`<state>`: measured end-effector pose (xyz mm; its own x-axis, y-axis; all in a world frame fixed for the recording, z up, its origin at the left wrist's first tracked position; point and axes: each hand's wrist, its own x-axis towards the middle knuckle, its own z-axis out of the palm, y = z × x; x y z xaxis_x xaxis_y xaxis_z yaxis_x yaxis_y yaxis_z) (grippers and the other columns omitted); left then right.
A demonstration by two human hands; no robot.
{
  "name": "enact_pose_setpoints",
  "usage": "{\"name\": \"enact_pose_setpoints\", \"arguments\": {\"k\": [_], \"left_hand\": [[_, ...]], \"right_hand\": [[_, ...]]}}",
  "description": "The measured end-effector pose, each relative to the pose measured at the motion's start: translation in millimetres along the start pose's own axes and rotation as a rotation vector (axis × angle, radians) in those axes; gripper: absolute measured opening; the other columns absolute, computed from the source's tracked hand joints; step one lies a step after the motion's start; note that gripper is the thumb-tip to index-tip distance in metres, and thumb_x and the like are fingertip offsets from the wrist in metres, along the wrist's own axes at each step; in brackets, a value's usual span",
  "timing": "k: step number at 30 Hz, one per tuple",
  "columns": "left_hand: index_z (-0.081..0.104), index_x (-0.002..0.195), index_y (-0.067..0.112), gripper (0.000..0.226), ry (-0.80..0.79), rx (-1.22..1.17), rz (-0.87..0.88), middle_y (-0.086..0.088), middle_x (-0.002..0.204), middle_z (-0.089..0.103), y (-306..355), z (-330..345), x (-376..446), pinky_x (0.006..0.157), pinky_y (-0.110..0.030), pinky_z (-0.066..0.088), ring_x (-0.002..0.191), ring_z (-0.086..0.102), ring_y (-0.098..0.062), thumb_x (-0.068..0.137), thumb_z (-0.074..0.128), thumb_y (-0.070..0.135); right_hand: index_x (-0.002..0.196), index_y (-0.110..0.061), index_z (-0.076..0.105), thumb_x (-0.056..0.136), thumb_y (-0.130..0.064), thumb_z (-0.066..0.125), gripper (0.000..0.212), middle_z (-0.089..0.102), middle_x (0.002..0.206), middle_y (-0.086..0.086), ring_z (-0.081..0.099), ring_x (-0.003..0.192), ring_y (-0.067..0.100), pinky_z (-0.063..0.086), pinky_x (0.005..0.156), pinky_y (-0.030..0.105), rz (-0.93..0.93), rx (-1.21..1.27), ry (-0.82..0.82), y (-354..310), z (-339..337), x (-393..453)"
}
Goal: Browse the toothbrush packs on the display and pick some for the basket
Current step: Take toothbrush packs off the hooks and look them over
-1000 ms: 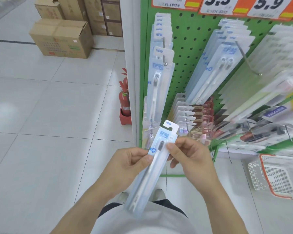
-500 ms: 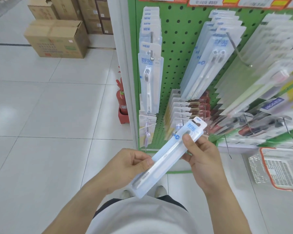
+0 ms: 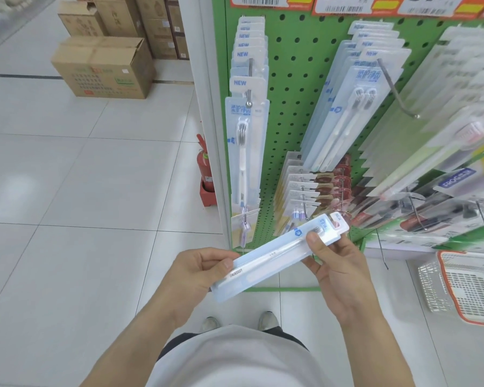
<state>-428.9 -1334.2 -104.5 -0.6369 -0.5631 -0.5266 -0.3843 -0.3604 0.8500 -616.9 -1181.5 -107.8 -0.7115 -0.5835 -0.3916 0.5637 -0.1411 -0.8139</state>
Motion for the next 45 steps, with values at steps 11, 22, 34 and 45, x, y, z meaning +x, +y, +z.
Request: {"name": "enact_pose_setpoints", "arguments": {"k": [11, 22, 34, 45], "left_hand": [[0.063, 0.125, 0.035, 0.047, 0.128, 0.935, 0.768, 0.022, 0.135, 0.058, -2, 15, -3, 0.118, -0.035, 0.023, 0.132, 0.048, -0.001, 0.082, 0.065, 0.053], [0.073, 0.113, 0.038, 0.023, -0.045, 0.633, 0.453, 0.007, 0.09, 0.072, 11, 17, -16, 0.077, -0.031, 0.055, 0.079, 0.063, -0.014, 0.1, 0.053, 0.041], [0.07, 0.107, 0.008, 0.014, -0.13, 0.124, 0.154, -0.007, 0.093, 0.079, 23, 23, -22, 0.061, -0.036, 0.059, 0.074, 0.075, -0.035, 0.096, 0.062, 0.006], [0.078, 0.095, 0.027, 0.031, 0.073, 0.237, 0.161, 0.012, 0.091, 0.077, 18, 14, -18, 0.062, -0.011, 0.049, 0.074, 0.068, -0.003, 0.072, 0.089, 0.007]], "right_hand": [[0.106, -0.01, 0.069, 0.077, -0.01, 0.072, 0.03, 0.075, 0.107, 0.007, 0.072, 0.09, 0.016, 0.061, 0.067, 0.028, 0.052, -0.033, -0.051, -8, 5, -5], [0.098, -0.019, 0.075, 0.049, -0.051, 0.098, 0.063, 0.07, 0.098, 0.007, 0.069, 0.088, 0.021, 0.059, 0.068, 0.031, -0.075, -0.125, -0.14, -17, 1, -9], [0.097, -0.01, 0.075, 0.101, -0.038, 0.052, 0.036, 0.076, 0.085, 0.013, 0.069, 0.067, 0.024, 0.058, 0.054, 0.028, -0.145, -0.298, 0.176, -17, 6, -17], [0.111, -0.004, 0.07, 0.096, -0.022, 0.066, 0.023, 0.077, 0.088, 0.016, 0.072, 0.068, 0.024, 0.06, 0.059, 0.026, -0.115, -0.259, 0.193, -16, -1, -14]]}}
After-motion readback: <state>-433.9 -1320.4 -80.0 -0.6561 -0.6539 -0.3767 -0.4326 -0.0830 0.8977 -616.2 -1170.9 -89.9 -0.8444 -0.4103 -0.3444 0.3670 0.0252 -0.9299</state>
